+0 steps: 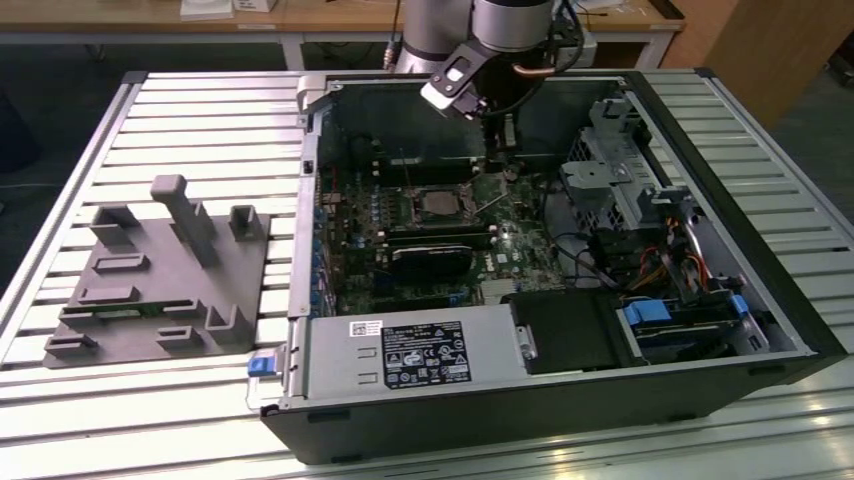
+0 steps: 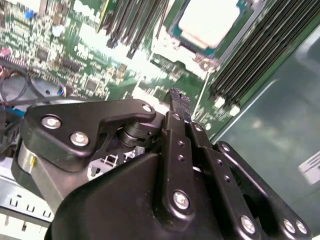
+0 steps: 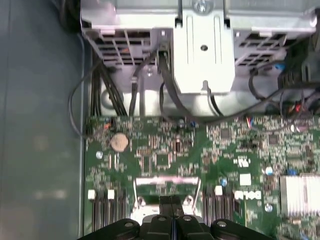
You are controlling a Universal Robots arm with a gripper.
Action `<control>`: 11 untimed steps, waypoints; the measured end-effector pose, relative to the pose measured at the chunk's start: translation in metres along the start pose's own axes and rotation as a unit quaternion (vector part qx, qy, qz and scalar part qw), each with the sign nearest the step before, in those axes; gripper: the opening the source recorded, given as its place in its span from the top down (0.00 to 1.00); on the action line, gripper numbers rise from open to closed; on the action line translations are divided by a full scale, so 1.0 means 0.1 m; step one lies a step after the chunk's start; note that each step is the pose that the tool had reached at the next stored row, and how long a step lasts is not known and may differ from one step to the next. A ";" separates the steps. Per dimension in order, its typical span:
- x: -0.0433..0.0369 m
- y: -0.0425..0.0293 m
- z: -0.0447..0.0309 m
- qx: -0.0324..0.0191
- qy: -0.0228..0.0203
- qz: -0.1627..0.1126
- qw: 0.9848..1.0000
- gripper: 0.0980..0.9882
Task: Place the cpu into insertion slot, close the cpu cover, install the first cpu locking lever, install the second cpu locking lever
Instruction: 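Close the cpu cover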
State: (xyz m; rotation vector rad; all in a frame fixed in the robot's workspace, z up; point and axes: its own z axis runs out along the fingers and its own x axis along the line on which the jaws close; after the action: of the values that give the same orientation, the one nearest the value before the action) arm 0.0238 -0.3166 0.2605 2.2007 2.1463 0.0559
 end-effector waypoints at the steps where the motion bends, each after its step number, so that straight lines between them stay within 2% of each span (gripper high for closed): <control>1: 0.001 0.028 0.002 0.000 0.000 0.000 1.000 0.99; 11: 0.008 0.321 0.023 0.001 0.000 0.000 1.000 0.99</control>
State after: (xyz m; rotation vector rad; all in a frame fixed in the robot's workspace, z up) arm 0.0559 -0.3166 0.2606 2.2011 2.1470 0.0544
